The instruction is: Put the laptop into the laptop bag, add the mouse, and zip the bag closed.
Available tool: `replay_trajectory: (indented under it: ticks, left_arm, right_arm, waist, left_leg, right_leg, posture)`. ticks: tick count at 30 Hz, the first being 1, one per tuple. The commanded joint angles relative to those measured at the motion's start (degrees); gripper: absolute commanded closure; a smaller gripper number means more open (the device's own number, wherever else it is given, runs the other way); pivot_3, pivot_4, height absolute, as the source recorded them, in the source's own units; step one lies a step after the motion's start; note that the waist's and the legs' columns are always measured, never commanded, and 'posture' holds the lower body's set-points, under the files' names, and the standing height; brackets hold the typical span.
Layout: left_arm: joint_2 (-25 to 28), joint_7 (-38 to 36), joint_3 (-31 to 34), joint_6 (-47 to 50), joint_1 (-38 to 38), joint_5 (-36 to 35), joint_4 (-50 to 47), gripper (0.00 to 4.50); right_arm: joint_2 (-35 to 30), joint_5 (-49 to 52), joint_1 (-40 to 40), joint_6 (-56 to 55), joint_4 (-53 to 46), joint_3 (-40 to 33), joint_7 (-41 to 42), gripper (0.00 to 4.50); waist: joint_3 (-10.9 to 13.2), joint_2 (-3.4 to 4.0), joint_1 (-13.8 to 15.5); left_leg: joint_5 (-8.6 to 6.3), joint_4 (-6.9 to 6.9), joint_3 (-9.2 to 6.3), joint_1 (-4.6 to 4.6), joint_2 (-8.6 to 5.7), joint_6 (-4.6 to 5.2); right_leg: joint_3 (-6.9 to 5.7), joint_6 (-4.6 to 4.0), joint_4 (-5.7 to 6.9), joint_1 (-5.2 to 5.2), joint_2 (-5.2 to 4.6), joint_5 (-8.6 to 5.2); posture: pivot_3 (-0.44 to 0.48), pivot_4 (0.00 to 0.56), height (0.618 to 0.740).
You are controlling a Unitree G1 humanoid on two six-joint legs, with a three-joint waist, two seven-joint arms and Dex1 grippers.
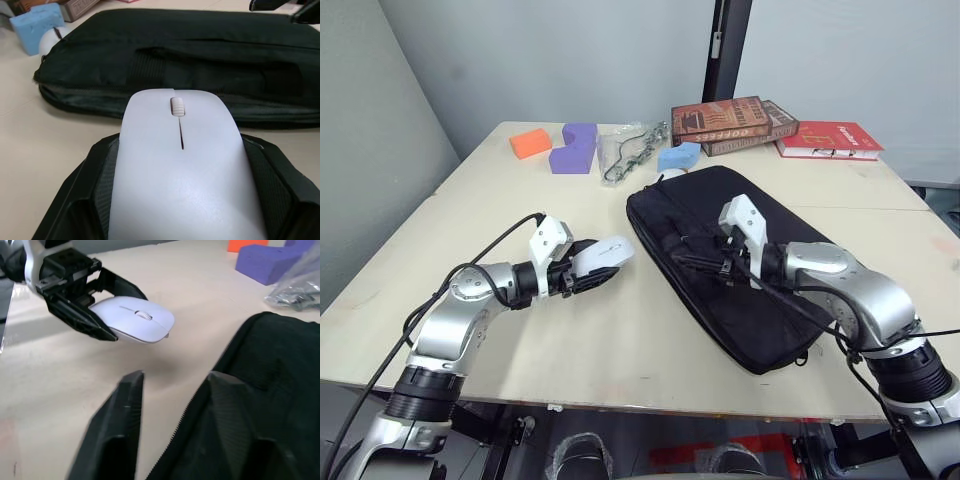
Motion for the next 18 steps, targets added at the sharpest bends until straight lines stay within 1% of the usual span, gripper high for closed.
replay_trajectory:
  ticks: [1,3,4,7,11,12,14,18]
  left_arm:
    - [1.0,-0.2,1.8,-0.3,0.4,-1.1,-2.5,1.63]
    - [1.2,-0.1,2.0,-0.1,0.7,-1.3,-2.8,1.63]
    - [1.3,0.1,2.1,0.0,0.8,-1.2,-2.9,1.63]
    - [1.6,0.5,2.5,0.6,2.4,-1.3,-4.6,1.63]
    - [2.1,1.3,3.5,1.9,3.7,-1.8,-6.4,1.63]
    - [2.2,1.5,3.7,2.1,4.0,-1.8,-6.8,1.63]
    - [2.5,1.7,4.0,2.6,4.7,-2.1,-7.6,1.63]
    - [2.6,2.2,4.3,3.3,5.4,-2.7,-8.9,1.63]
  right_arm:
    - [1.3,-5.3,-0.7,-4.7,1.4,4.7,0.9,0.89]
    - [2.2,-9.0,-1.4,-7.3,3.6,7.3,0.6,0.24]
    - [2.9,-10.1,-1.8,-7.9,4.7,8.3,0.7,0.05]
    - [3.6,-17.4,-2.3,-12.3,8.7,13.0,-0.1,0.05]
    - [3.9,-21.9,-1.5,-14.1,10.0,14.0,-1.0,0.05]
    - [4.4,-22.7,-1.2,-14.3,10.4,13.6,-1.9,0.28]
    - [5.0,-23.3,-0.8,-14.4,10.8,13.2,-2.1,0.9]
    - [6.2,-24.7,-0.6,-14.6,11.5,12.6,-2.5,2.22]
  waist:
    - [0.0,0.0,0.0]
    - [0.0,0.0,0.0]
    - [0.0,0.0,0.0]
    - [0.0,0.0,-0.2]
    - [0.0,0.0,-0.2]
    - [0.0,-0.01,-0.2]
    - [0.0,0.0,-0.2]
    - [0.0,0.0,-0.2]
  left_leg:
    - [0.0,0.0,0.0,0.0,0.0,0.0]
    - [0.0,0.01,0.0,0.0,0.0,0.0]
    - [0.0,0.01,0.0,-0.01,0.0,0.0]
    - [0.0,0.01,0.0,-0.02,0.0,0.0]
    - [0.0,-0.01,-0.01,-0.05,0.0,-0.01]
    - [-0.01,-0.01,0.0,-0.04,0.0,-0.01]
    - [-0.01,0.0,0.0,-0.02,0.0,-0.01]
    - [-0.01,0.02,0.0,-0.02,0.0,-0.01]
  right_leg:
    - [0.0,0.0,0.01,0.0,0.0,0.0]
    - [0.0,0.0,0.01,0.0,0.0,0.0]
    - [-0.01,0.0,0.0,0.01,0.0,0.0]
    - [0.0,0.0,0.01,-0.01,0.0,0.0]
    - [-0.02,0.0,-0.01,-0.05,0.0,0.0]
    - [-0.01,0.0,-0.01,-0.05,0.0,0.0]
    - [0.0,0.0,0.0,-0.02,0.0,0.0]
    - [0.0,0.0,0.02,-0.02,0.0,0.0]
  posture:
    - [0.0,0.15,0.734]
    - [0.0,0.15,0.734]
    - [0.0,0.15,0.734]
    - [0.0,0.15,0.734]
    - [0.0,0.15,0.734]
    - [0.0,0.15,0.734]
    - [0.0,0.15,0.734]
    - [0.0,0.15,0.734]
